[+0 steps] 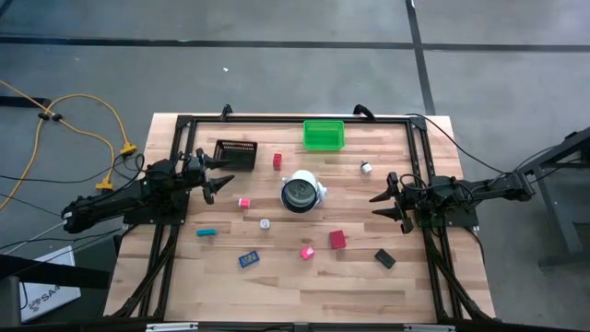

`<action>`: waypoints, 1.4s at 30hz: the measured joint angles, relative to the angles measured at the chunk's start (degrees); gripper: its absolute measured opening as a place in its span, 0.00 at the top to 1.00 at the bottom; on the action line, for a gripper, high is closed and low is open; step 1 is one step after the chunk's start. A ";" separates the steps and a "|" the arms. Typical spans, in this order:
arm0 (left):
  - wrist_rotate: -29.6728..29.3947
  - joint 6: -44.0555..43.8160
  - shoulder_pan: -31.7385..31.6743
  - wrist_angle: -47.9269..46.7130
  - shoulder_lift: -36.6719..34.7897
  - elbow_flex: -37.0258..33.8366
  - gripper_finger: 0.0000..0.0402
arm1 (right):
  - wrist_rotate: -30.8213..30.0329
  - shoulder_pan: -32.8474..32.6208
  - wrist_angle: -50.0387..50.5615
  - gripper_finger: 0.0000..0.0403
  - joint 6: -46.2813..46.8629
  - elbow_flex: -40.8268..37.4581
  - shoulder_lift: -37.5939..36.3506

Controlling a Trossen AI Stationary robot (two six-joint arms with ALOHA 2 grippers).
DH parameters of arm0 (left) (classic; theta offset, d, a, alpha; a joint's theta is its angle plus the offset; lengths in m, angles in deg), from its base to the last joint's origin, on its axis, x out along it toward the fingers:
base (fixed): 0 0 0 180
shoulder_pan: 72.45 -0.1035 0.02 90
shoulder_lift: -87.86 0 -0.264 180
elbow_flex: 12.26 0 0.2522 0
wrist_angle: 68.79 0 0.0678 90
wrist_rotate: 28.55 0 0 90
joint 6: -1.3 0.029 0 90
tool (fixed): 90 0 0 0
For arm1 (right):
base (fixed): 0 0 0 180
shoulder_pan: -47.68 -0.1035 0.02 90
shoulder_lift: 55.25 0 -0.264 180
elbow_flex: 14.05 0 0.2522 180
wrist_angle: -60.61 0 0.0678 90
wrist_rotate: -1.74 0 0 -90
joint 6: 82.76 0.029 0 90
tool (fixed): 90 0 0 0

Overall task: Pick & Place Office items
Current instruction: Put the light blue digital timer into the green bin

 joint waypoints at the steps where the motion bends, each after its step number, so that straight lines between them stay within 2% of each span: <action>1: 0.00 0.00 0.00 0.00 0.00 0.00 0.35 | 0.00 0.00 0.00 0.63 0.02 -0.02 0.00; 9: 0.17 0.43 0.00 -1.94 1.21 2.20 0.35 | 0.00 0.00 0.00 0.63 0.00 -0.01 0.01; 17: -0.42 0.45 1.19 -2.73 9.15 6.47 0.35 | -0.02 0.00 0.00 0.63 0.00 -0.02 0.00; 24: -3.82 1.29 4.91 -5.35 16.56 12.46 0.35 | 0.00 0.00 0.00 0.63 0.00 -0.02 0.00; 29: -8.67 2.15 9.74 -11.36 20.44 17.96 0.35 | 0.00 -0.02 0.00 0.63 0.00 0.00 0.00; 42: -25.89 -8.06 27.25 -25.26 30.59 27.79 0.35 | -0.02 -0.01 0.00 0.63 0.00 -0.01 0.00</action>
